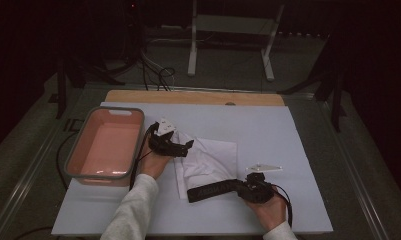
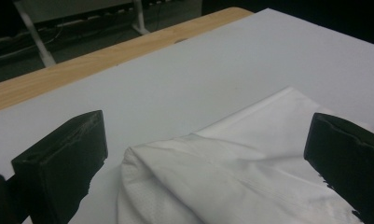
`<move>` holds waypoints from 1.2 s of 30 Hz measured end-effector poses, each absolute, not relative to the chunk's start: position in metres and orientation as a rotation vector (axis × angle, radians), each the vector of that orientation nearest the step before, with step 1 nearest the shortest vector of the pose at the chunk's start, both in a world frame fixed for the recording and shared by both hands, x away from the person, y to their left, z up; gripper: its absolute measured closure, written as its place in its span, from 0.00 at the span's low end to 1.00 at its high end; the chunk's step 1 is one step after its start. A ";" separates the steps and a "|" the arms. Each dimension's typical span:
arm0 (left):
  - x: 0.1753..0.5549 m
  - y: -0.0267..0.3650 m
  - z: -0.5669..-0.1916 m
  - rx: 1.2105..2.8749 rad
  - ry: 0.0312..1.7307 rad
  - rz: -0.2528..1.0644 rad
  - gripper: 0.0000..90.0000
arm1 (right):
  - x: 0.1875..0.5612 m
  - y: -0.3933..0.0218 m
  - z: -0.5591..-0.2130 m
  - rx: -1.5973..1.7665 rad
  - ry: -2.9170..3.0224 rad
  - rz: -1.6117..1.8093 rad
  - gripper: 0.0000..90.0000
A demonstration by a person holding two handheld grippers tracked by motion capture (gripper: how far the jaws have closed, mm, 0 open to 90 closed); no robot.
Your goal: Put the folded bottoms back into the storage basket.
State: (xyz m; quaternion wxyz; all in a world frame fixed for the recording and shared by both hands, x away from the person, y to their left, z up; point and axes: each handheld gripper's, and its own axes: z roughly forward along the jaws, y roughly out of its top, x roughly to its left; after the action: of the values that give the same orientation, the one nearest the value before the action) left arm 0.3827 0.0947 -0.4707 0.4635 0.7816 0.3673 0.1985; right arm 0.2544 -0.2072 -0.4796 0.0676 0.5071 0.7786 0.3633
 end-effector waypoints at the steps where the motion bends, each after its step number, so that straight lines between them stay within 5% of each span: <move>1: 0.384 0.095 -0.471 1.922 0.902 0.489 0.01 | 0.254 -0.207 -0.480 1.528 2.346 1.095 0.87; 36: 0.419 0.092 -0.513 1.992 1.147 0.330 0.11 | 0.252 -0.207 -0.479 1.508 2.345 1.092 0.87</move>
State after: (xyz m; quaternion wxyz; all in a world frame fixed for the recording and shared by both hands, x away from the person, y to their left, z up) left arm 0.4186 0.0922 -0.5127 0.3984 0.7867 0.4531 0.1303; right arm 0.2522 -0.2073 -0.4792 0.0736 0.5023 0.7810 0.3637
